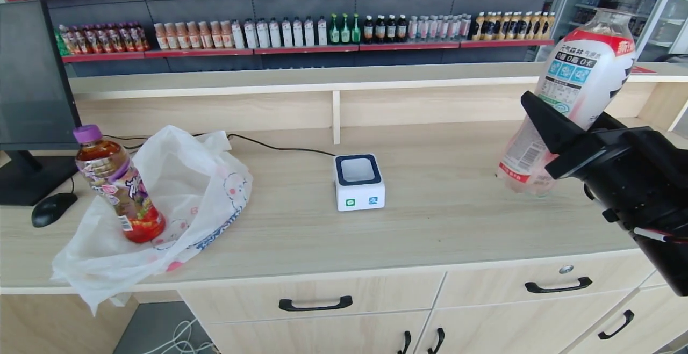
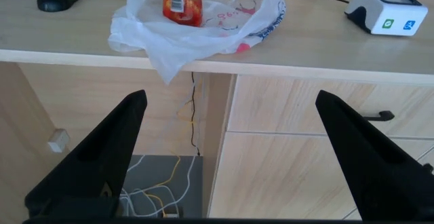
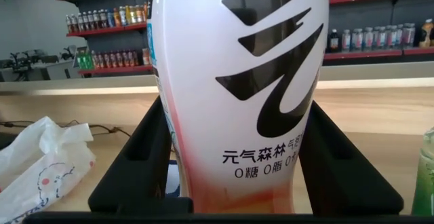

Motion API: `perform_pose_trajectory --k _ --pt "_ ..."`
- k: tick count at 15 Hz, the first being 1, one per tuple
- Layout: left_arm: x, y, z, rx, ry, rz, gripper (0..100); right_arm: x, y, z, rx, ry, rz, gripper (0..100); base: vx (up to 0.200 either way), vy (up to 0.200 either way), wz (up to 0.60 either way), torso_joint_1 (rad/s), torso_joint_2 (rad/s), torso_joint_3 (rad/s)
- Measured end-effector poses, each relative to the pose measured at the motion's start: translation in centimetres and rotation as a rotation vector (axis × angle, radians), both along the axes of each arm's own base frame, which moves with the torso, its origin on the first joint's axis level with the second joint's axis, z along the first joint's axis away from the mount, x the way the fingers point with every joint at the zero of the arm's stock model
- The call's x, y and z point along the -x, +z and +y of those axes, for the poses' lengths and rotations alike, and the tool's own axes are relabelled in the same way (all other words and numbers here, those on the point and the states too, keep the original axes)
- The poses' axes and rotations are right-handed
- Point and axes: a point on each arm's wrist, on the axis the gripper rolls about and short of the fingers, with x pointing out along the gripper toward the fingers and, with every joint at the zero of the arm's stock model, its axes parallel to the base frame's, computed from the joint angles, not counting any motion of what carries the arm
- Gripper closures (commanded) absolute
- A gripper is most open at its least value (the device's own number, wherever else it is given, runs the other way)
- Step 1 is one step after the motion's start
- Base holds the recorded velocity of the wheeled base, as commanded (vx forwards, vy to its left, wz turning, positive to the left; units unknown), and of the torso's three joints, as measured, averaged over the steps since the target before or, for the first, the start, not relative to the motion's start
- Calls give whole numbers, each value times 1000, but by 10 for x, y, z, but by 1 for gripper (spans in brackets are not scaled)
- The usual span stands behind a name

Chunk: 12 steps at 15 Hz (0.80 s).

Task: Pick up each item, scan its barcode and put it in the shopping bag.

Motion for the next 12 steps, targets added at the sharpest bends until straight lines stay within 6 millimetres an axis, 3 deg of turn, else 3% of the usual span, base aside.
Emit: perform_pose_trajectory --k 12 --pt "0 0 0 0 0 0 0 -9 -8 8 16 12 30 100 0 200 0 2 4 2"
